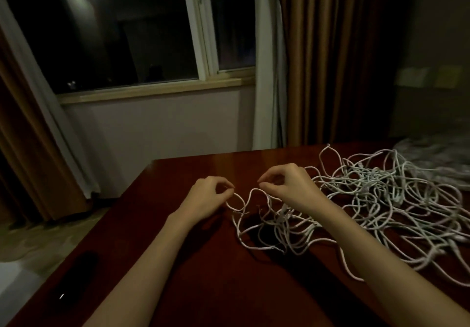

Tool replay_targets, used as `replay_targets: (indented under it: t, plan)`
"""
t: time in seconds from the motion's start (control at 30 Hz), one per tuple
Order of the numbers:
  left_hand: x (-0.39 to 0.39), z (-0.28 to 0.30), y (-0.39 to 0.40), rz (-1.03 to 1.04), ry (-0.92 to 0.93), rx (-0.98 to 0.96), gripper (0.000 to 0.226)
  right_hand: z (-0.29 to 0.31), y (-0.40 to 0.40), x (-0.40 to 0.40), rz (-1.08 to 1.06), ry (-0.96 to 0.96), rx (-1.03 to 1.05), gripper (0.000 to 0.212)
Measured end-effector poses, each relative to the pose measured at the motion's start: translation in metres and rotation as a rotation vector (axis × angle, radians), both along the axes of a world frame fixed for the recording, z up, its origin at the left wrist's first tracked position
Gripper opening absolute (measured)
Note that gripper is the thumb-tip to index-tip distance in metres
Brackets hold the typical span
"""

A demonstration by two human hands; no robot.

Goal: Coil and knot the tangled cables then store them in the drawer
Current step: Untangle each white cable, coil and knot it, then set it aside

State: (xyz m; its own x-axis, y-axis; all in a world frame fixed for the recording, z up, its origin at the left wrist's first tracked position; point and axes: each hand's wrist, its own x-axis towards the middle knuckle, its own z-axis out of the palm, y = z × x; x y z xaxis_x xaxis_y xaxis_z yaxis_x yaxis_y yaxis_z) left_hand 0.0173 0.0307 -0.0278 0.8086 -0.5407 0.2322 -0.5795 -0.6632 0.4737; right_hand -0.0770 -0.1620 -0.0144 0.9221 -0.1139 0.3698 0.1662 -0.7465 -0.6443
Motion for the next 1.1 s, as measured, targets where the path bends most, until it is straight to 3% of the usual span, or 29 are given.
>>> replay_targets:
  t: [0.2, 0.33, 0.47, 0.63, 0.73, 0.9, 1.03, 1.1]
  plan:
    - [0.007, -0.028, -0.012, 0.013, 0.229, -0.205, 0.036, -0.010, 0.007, 0.013, 0.015, 0.006, 0.084, 0.019]
    - [0.010, -0.050, -0.015, 0.042, 0.359, -0.565, 0.057, -0.022, 0.025, 0.030, 0.058, 0.057, 0.134, 0.037]
    - [0.015, -0.053, -0.016, 0.043, 0.489, -0.799, 0.017, -0.039, 0.037, 0.044, 0.053, 0.116, 0.096, 0.052]
    - [0.016, -0.052, -0.018, 0.011, 0.674, -1.116, 0.036, -0.051, 0.042, 0.049, 0.034, 0.153, 0.064, 0.054]
    - [0.015, -0.044, -0.018, -0.015, 0.766, -1.325, 0.028, -0.054, 0.043, 0.048, 0.048, 0.166, 0.010, 0.047]
    - [0.010, -0.033, -0.011, -0.030, 0.732, -1.323, 0.028, -0.053, 0.045, 0.044, 0.069, 0.153, -0.072, 0.029]
    - [0.008, -0.024, -0.008, -0.054, 0.733, -1.393, 0.024, -0.047, 0.051, 0.036, 0.126, 0.174, 0.058, 0.041]
    - [0.007, -0.020, -0.006, -0.068, 0.701, -1.429, 0.024, -0.045, 0.055, 0.032, 0.130, 0.203, -0.005, 0.044]
